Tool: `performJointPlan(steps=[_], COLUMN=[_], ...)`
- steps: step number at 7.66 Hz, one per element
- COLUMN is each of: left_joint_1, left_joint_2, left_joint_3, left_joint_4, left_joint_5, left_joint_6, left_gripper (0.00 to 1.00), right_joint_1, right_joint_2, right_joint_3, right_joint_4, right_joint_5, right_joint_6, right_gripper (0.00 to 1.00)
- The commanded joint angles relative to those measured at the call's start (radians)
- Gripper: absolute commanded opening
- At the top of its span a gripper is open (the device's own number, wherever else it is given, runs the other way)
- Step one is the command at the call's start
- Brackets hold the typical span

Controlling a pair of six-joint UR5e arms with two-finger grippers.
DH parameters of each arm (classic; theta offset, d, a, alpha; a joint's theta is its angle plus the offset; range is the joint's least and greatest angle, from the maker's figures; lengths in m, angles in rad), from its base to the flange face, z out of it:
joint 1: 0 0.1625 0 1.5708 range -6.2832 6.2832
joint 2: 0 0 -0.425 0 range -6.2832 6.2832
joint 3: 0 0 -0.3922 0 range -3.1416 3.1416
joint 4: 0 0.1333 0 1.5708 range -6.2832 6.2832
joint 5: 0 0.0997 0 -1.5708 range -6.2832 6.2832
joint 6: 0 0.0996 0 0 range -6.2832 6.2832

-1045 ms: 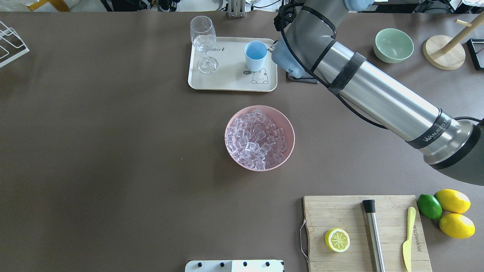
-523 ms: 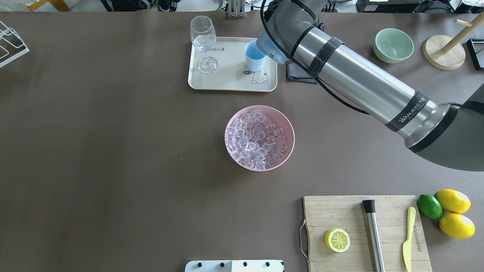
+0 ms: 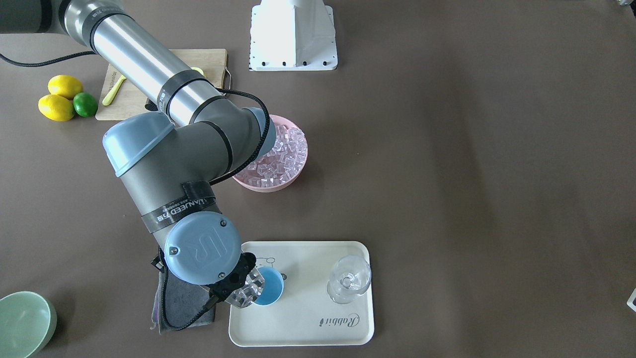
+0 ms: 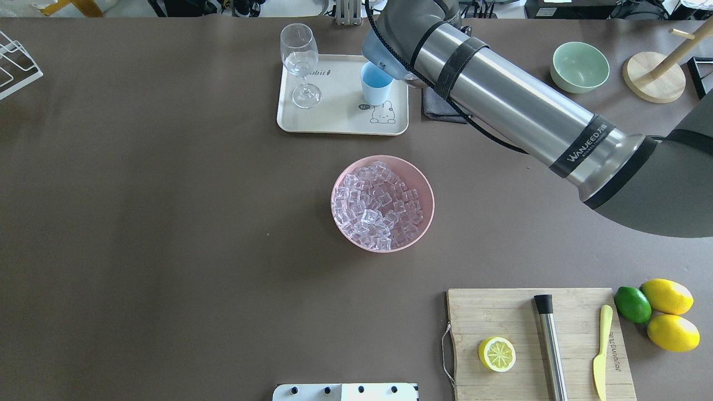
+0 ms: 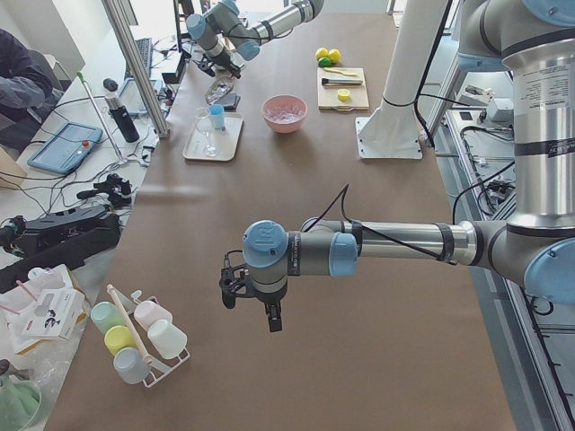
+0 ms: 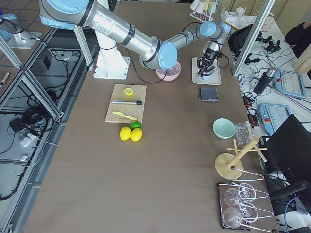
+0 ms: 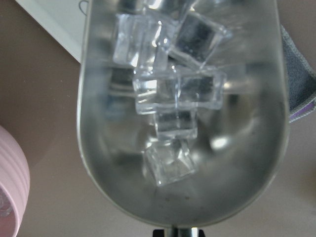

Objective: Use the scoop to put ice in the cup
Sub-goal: 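Tilt the scoop over the blue cup to pour the ice in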

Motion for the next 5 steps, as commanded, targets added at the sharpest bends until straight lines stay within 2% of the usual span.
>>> performJointPlan(steps=[1,5], left_joint_1=[0.005,0.007], left_joint_2=[-0.004,-0.004], left_joint_3=[0.01,0.01], left_joint_4=[-0.001,-0.028], left_joint_5=[0.009,0.025], left_joint_6=[0.003,0.006], left_gripper=[0.98,0.98], right_joint_1=[-0.001,-0.001], right_joint_2=[0.047,0.087], right_joint_3=[-0.039,-0.097], right_joint_4=[-0.085,-0.169], right_joint_5=[0.002,0.001], right_joint_6=[-0.042,-0.071], right_gripper=[0.0,0.0])
